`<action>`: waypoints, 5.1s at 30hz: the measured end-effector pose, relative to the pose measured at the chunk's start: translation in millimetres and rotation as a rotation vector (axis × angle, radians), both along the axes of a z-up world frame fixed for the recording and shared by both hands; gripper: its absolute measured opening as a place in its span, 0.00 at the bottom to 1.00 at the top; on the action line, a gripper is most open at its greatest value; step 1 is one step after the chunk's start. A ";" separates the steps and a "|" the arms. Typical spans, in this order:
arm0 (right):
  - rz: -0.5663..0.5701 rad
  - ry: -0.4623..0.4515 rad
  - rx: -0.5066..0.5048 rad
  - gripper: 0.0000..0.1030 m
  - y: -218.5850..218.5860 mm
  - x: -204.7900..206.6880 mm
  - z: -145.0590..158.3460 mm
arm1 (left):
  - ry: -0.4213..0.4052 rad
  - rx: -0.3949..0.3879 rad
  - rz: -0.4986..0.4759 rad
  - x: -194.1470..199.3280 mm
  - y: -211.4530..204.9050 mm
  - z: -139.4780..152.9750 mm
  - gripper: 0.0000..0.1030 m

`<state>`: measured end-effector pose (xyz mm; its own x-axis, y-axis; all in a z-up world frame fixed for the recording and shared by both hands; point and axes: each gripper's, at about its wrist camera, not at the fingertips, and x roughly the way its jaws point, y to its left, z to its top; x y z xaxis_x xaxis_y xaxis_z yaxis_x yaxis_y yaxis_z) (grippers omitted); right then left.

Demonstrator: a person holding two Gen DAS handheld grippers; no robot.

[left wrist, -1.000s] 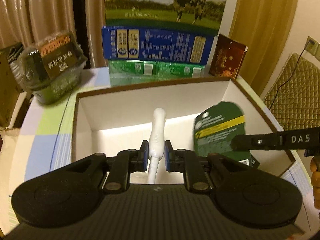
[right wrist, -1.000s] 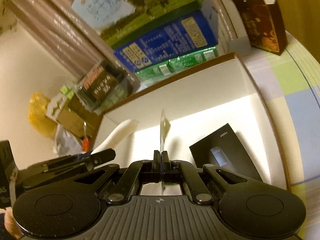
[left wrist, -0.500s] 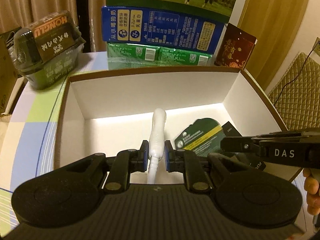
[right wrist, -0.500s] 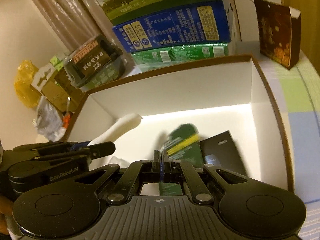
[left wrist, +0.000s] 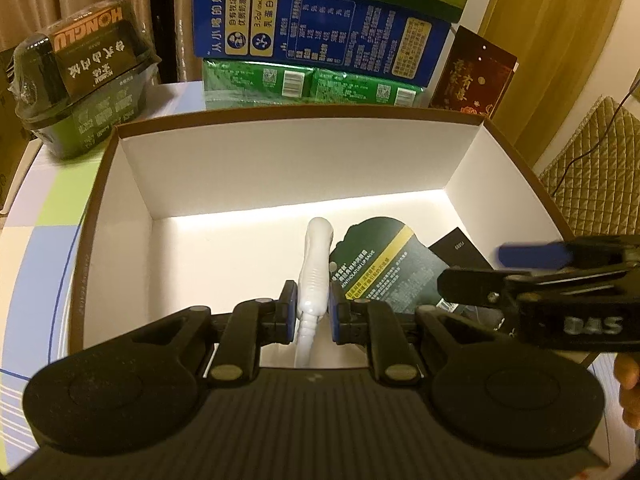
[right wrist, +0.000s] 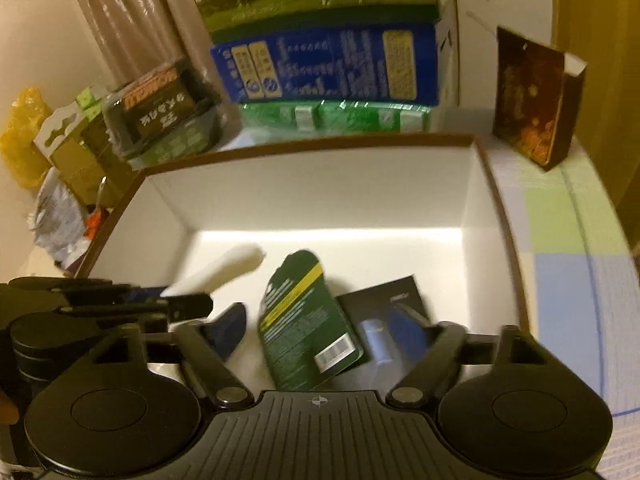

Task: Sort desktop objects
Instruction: 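Lower the white dryer into the brown box with the left tool while the right tool drops the green card, then open both tools and withdraw them from the brown box, then grasp the white hair clip with the left tool while the right tool grasps the yellow packet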

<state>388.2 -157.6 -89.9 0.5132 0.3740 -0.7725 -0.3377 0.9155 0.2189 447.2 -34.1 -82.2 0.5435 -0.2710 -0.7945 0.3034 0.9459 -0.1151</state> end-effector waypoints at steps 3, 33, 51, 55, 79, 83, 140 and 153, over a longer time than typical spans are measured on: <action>0.001 0.000 -0.012 0.87 -2.1 -0.9 0.3 | 0.008 0.001 0.001 0.4 -1.2 -2.2 0.15; 0.013 -0.056 -0.093 0.98 -21.7 -37.3 25.4 | -0.072 0.019 0.037 -37.7 35.7 44.7 0.72; 0.012 -0.126 -0.042 0.98 -52.7 -107.9 58.9 | -0.155 0.039 0.074 -121.2 65.4 81.0 0.80; 0.014 -0.142 -0.041 0.98 -57.0 -130.9 61.4 | -0.174 0.052 0.080 -145.7 70.0 88.0 0.81; 0.049 -0.114 -0.091 0.98 -76.0 -224.4 33.9 | -0.131 0.079 0.133 -250.9 75.9 75.5 0.86; 0.060 -0.090 -0.080 0.98 -76.9 -230.3 26.4 | -0.108 0.077 0.137 -263.5 75.9 67.2 0.86; -0.157 0.136 -0.097 0.98 -127.9 -221.0 -45.5 | 0.078 0.260 -0.275 -214.5 -19.4 -65.6 0.36; -0.084 0.116 -0.075 0.98 -112.9 -206.5 -47.0 | 0.039 0.206 -0.186 -226.0 1.5 -33.1 0.35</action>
